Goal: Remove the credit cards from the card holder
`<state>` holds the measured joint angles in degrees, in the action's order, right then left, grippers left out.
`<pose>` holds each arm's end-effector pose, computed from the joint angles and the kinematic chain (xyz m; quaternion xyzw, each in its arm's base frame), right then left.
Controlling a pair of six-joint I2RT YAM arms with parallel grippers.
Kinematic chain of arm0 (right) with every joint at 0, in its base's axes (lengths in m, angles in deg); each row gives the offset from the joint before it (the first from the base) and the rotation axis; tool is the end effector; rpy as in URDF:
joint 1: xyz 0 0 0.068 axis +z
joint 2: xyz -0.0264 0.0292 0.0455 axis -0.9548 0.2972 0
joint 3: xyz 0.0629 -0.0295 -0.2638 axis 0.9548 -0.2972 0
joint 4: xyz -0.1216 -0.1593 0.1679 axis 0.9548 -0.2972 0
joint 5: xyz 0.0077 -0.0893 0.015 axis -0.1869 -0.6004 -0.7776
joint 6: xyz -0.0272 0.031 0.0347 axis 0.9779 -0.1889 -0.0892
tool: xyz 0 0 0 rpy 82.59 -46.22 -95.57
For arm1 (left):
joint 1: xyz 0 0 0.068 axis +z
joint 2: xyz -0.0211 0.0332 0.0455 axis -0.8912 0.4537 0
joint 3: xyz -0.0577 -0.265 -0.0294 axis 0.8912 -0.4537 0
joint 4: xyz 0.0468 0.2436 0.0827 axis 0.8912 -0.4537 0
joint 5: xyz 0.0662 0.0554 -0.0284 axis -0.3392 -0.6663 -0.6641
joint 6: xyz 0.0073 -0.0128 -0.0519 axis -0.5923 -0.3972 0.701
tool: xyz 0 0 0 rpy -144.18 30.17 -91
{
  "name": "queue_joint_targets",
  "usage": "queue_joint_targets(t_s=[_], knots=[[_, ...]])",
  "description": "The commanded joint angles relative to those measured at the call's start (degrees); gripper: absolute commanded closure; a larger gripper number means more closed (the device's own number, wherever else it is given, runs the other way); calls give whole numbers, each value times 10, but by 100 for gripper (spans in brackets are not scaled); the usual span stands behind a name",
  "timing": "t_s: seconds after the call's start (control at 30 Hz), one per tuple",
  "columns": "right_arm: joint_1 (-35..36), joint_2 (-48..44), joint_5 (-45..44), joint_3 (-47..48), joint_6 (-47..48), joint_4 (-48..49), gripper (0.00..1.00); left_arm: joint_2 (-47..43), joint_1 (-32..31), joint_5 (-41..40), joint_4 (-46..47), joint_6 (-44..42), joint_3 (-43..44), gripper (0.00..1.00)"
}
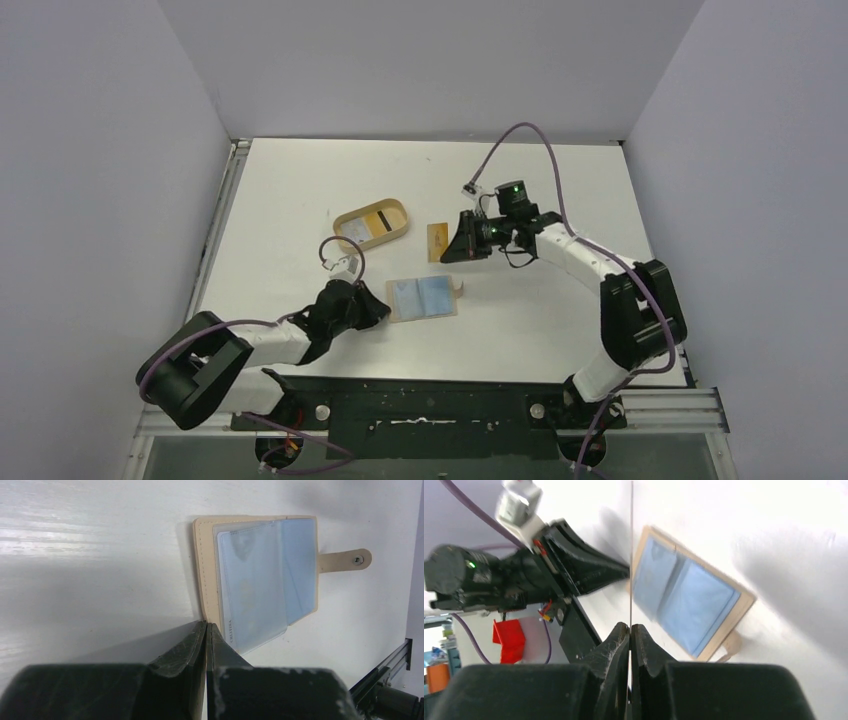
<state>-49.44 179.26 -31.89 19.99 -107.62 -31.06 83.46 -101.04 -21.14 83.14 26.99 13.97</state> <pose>0.2876 0.1532 0.2136 -0.1310 0.8525 0.4907 0.1241 0.1673 -0.1301 0.1141 -0.1019 0.8801 -0.3202 0.3356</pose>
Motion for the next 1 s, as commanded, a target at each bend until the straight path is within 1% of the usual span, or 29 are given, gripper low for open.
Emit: queue_joint_targets(t_s=[0.0,0.17,0.33,0.43,0.53,0.73,0.87,0.97], knots=[[1,50,-8,119,37,-55,100,-29,6,-40,-60,2,-23,100],[20,154,-15,266,43,-80,100,-75,8,-59,-104,12,-33,100],[49,253,-15,389,30,-84,100,-123,10,-65,-133,19,-42,100],[66,309,-20,464,31,-104,100,-139,11,-65,-150,18,-44,100],[75,360,-15,530,24,-113,100,-145,13,-66,-161,13,-43,100],[82,450,-19,664,35,-168,100,-146,14,-59,-161,16,-47,100],[82,501,-22,734,49,-210,100,-145,15,-60,-157,18,-51,100],[85,523,-38,764,69,-238,100,-144,15,-59,-157,16,-51,100]])
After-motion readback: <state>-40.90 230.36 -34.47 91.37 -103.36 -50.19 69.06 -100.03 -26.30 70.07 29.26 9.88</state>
